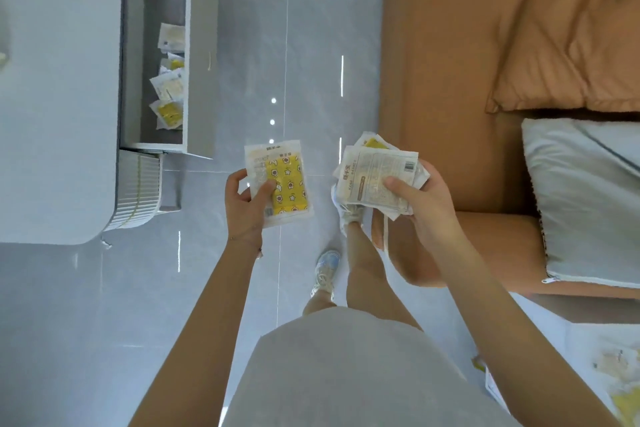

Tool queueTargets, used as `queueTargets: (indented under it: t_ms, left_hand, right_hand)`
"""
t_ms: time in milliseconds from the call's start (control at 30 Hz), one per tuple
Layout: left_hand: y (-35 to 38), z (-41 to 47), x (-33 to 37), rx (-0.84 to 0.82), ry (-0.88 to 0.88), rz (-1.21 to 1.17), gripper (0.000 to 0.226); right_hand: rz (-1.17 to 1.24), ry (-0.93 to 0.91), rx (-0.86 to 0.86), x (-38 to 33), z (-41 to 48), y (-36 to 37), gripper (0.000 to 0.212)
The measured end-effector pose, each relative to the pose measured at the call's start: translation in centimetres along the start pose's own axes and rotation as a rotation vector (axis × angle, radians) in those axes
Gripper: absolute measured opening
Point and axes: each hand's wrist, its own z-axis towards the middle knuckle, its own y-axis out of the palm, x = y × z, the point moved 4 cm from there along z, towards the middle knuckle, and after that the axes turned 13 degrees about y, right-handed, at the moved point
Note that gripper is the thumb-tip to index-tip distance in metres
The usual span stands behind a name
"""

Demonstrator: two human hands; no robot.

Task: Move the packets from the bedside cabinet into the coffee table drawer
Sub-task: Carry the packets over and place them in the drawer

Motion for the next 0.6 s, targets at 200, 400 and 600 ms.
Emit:
queueTargets:
  t_ms: [200,400,600]
  left_hand:
    - [1.4,4.9,3.1,0.105,-0.025,-0.057,0.033]
    - [3.1,10.1,7.0,0.251,-0.068,-0.159,0.027]
    - [1.9,16.0,9.8,0.347,-0.091,-0.198,0.033]
  right_hand:
    - [-0.151,0.038,-0.089,-7.0,5.5,4.8,0.039]
    - [-0.354,0.007,-0.138,-15.0,10.5,9.8,0.040]
    - [-0.475,-0.006,-0.179,-21.3,15.7,15.9,0.048]
